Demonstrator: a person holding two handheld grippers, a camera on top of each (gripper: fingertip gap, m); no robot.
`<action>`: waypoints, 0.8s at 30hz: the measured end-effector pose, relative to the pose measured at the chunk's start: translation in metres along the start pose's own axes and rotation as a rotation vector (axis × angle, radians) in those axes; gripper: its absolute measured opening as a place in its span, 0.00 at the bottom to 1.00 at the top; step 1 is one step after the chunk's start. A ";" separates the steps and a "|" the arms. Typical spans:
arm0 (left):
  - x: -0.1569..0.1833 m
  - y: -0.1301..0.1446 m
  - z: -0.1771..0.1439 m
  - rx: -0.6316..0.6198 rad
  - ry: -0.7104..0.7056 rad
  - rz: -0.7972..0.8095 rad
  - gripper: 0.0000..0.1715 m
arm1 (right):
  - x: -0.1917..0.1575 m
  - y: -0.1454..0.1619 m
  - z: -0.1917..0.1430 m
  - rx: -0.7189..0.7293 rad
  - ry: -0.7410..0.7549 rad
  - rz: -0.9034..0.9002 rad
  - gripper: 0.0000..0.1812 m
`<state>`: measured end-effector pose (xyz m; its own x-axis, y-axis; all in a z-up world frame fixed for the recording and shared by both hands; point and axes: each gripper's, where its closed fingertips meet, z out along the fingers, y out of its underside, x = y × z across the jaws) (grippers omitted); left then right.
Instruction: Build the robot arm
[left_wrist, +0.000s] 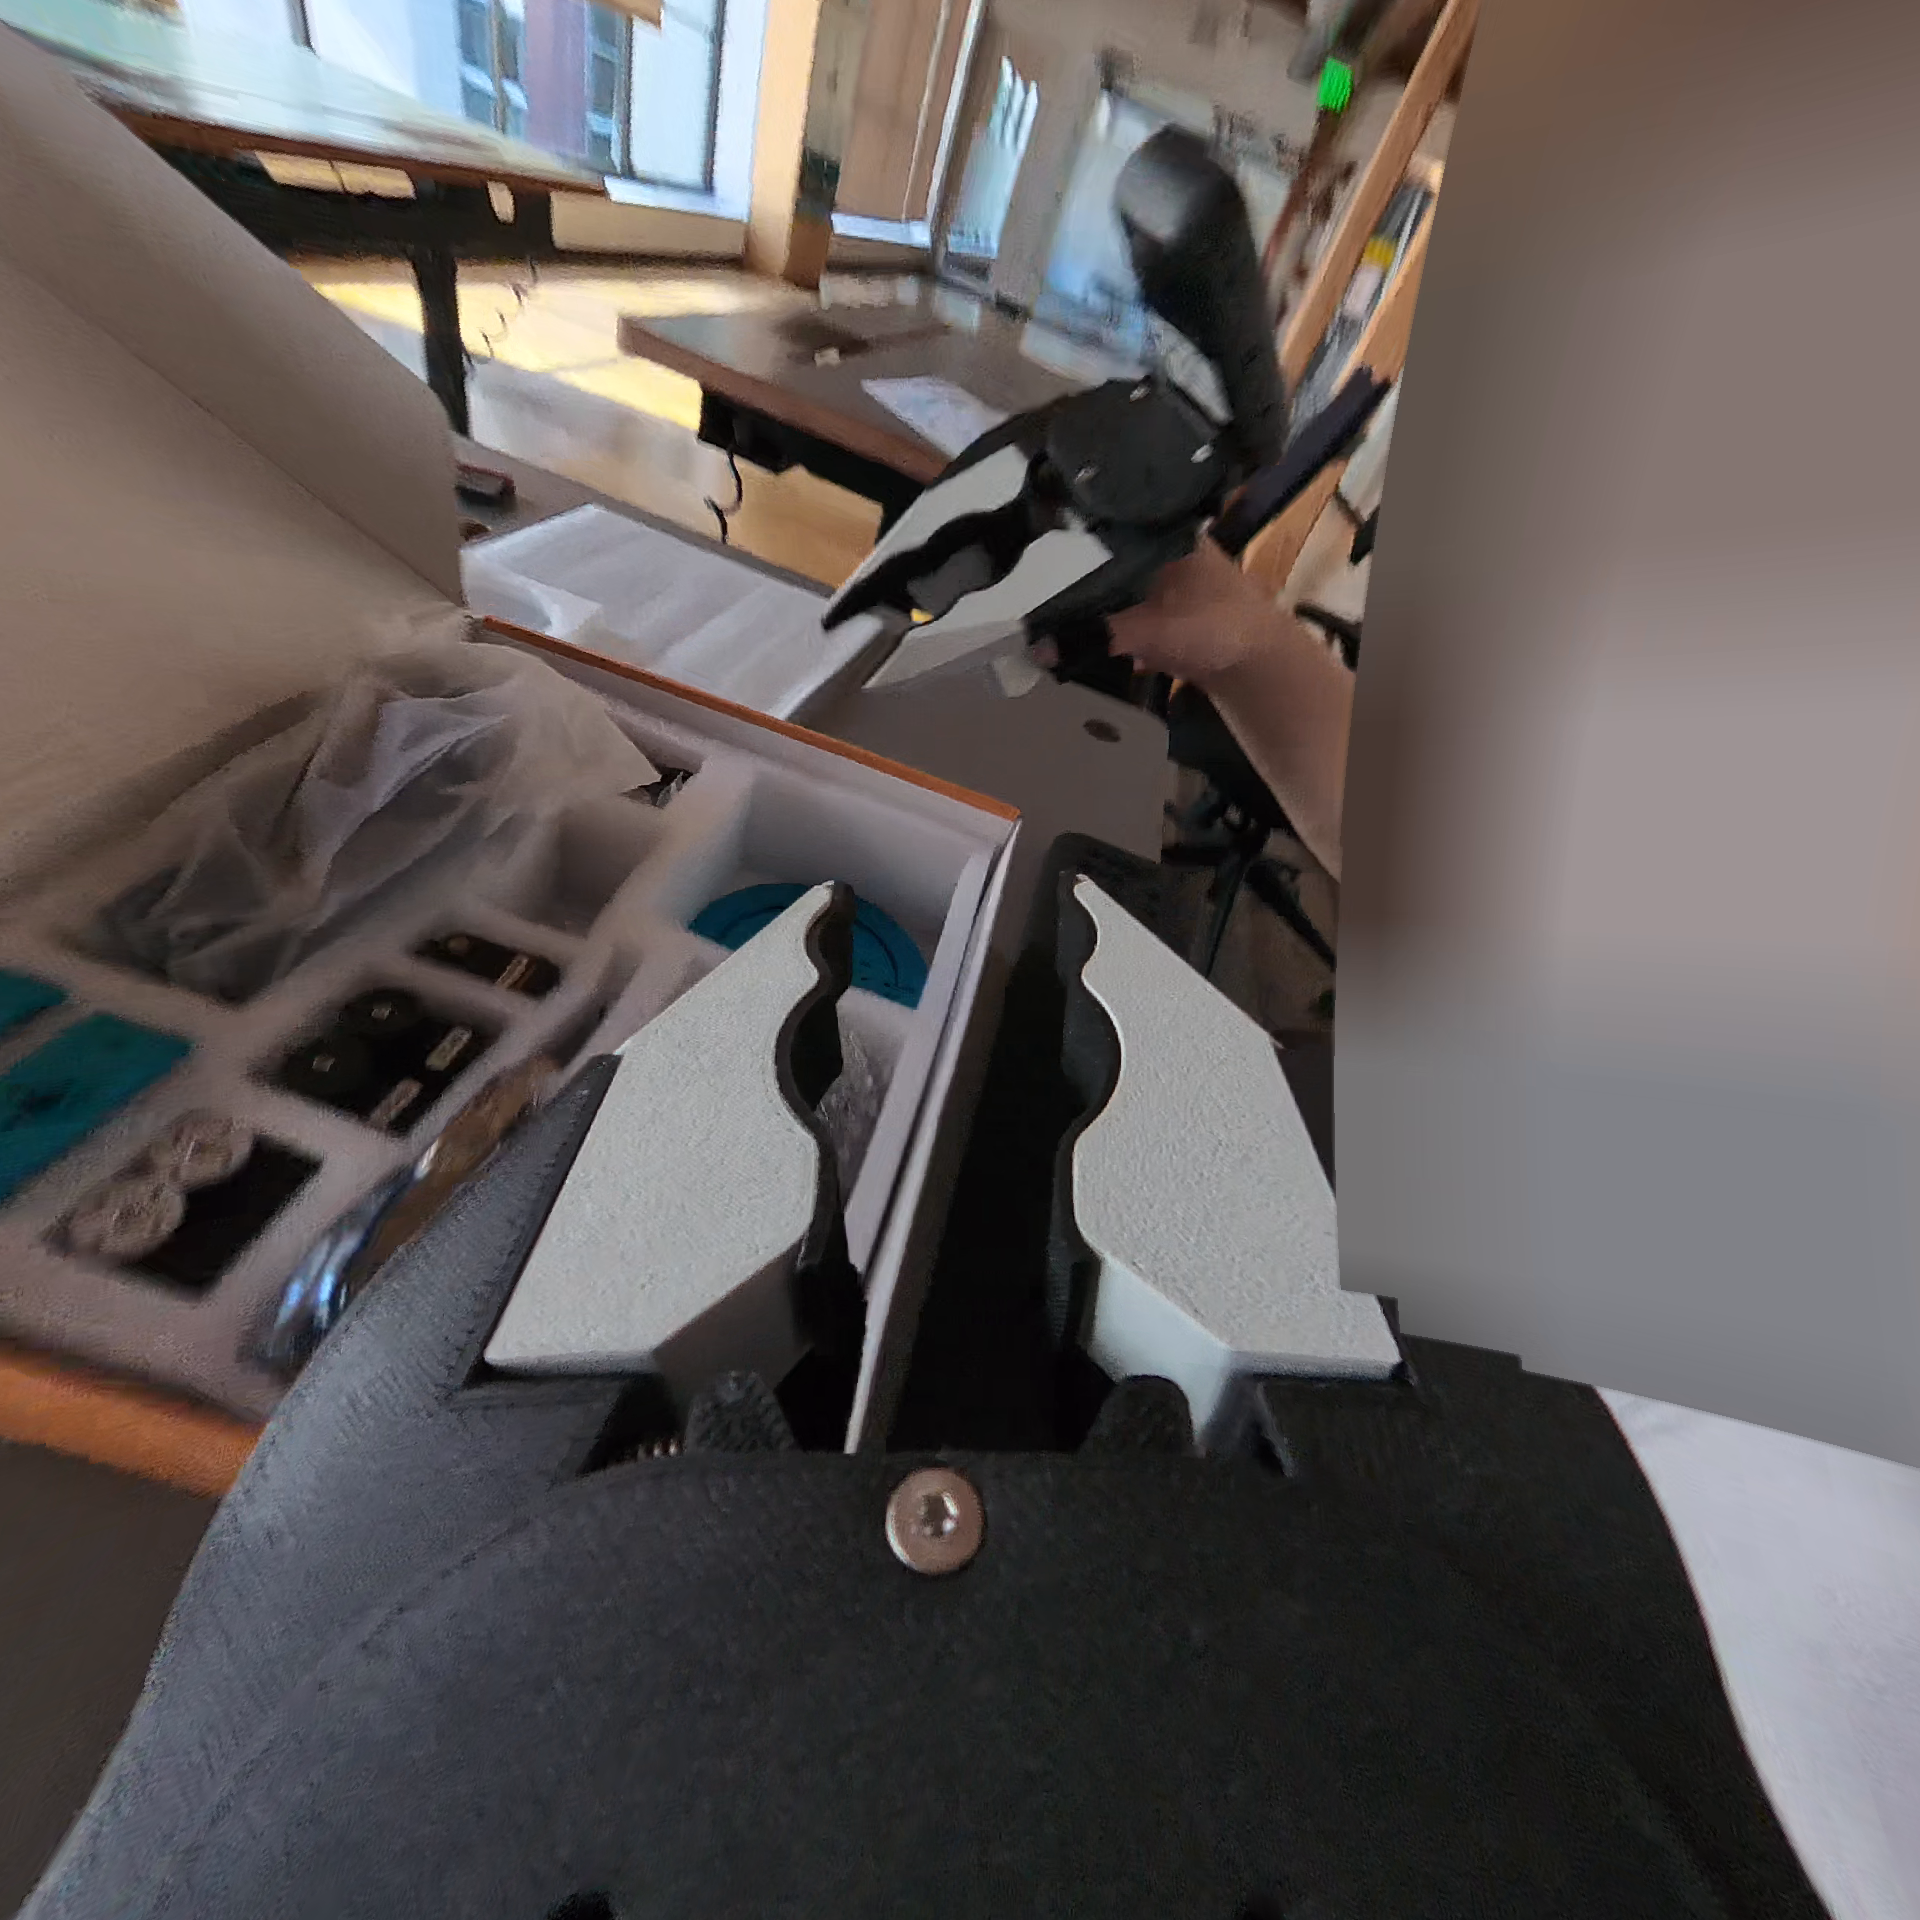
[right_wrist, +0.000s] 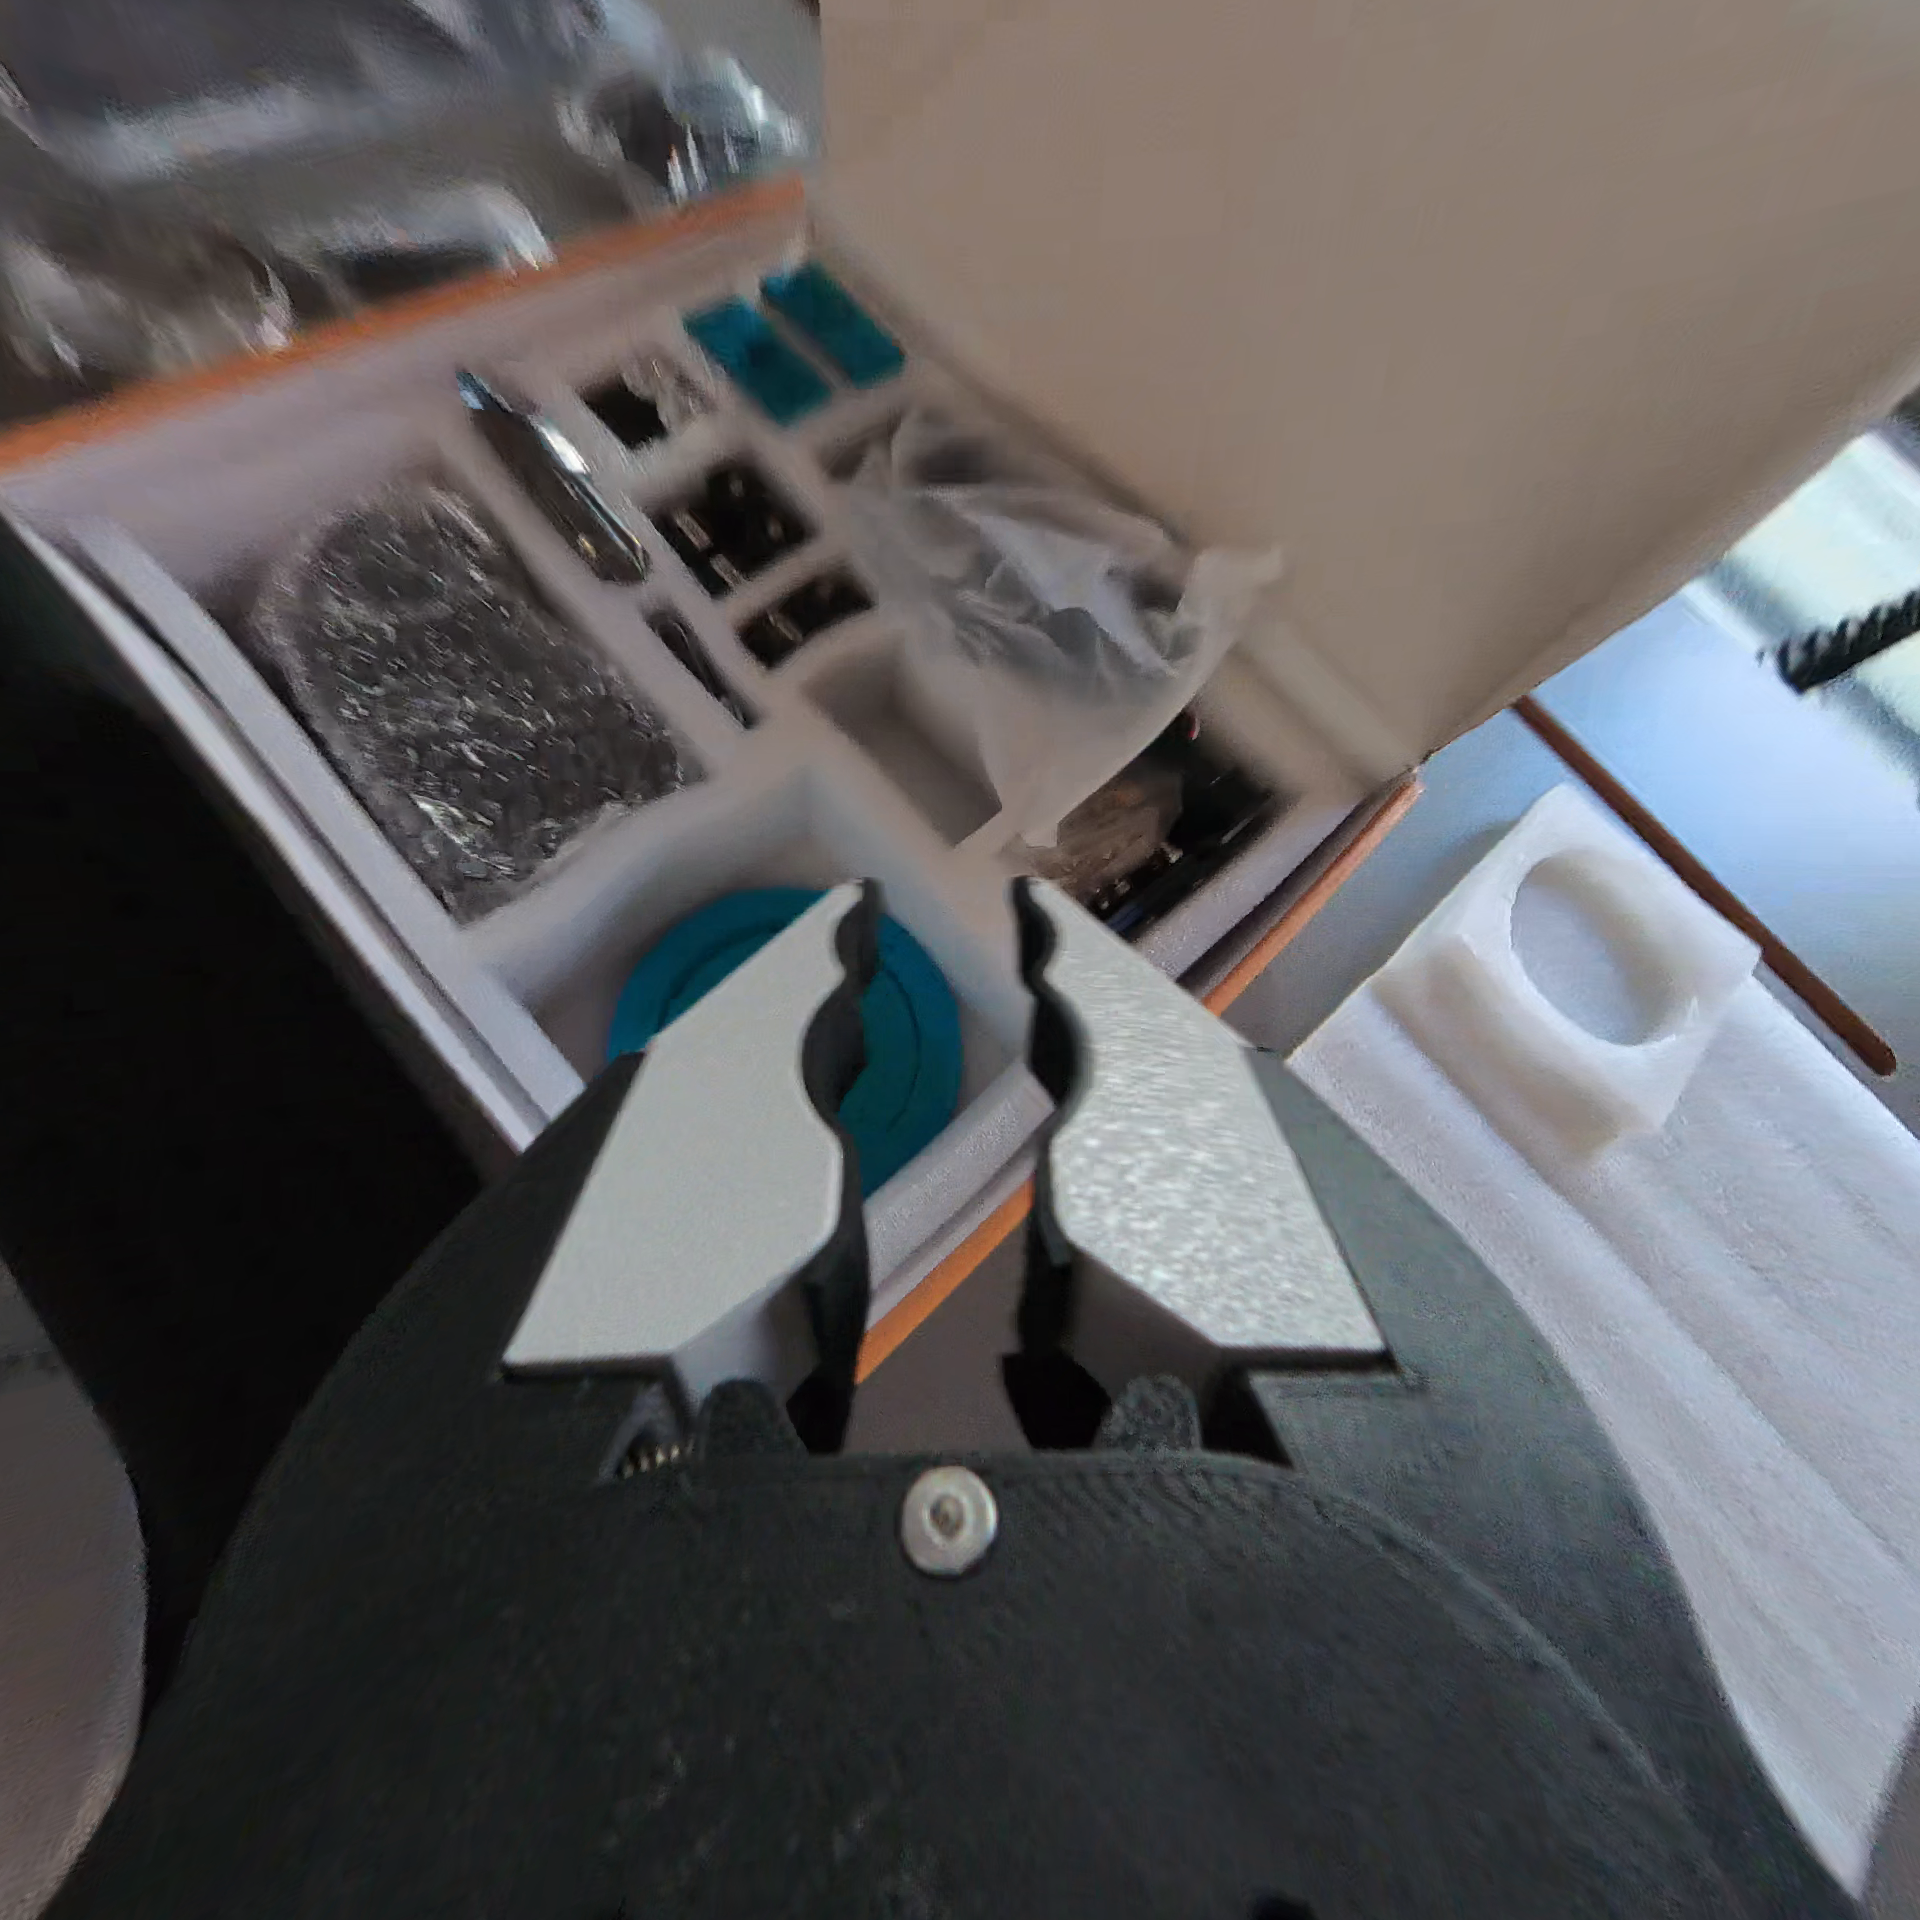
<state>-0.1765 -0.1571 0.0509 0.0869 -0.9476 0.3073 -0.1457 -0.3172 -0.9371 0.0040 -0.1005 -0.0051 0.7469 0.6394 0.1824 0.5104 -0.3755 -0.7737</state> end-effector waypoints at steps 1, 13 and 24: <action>-0.003 -0.001 0.016 -0.050 0.003 0.013 0.22 | 0.005 0.001 -0.008 0.051 0.004 0.014 0.22; -0.079 0.085 0.156 -0.855 -0.317 0.050 0.07 | 0.104 -0.048 -0.078 0.321 0.027 -0.112 0.16; -0.117 0.135 0.169 -1.272 -0.612 0.168 0.10 | 0.140 -0.091 -0.154 0.599 -0.045 -0.169 0.16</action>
<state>-0.0399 -0.0828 -0.1394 0.3383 -0.9155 -0.2176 -0.9410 -0.3315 -0.0684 0.1278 -0.0800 0.1838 0.6514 0.6897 0.3162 0.2823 0.1666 -0.9448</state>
